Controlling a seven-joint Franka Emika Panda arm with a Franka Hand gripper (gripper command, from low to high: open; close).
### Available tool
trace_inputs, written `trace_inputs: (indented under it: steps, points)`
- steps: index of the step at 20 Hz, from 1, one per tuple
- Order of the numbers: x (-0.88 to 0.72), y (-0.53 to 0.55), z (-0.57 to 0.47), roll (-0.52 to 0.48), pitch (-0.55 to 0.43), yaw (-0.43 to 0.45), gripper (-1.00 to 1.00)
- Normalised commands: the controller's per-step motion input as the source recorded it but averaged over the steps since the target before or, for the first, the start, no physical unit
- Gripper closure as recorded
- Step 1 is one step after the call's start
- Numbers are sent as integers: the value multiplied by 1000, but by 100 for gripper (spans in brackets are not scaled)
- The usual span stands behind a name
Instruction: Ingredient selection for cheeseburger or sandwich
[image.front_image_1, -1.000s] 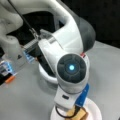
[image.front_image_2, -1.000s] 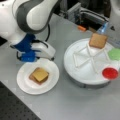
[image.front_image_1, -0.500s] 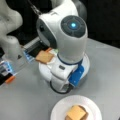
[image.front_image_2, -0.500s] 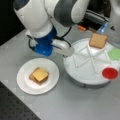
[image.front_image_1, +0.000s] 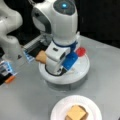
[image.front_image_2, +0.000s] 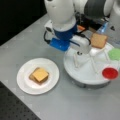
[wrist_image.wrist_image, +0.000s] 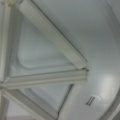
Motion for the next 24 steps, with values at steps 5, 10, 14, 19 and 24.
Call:
trace_inputs:
  steps: [5,10,14,19,24]
  points:
    - [-367,180,-70,-8,-181,-283,-100]
    - [-334,301,-84,-18,-166,-237,-100]
    - [-276,254,-89,-26,-169,-180,-100]
    - [-286,193,-167,-39,-176,-149,-100]
    - [-289,178,-211,-42,-197,-142,-100]
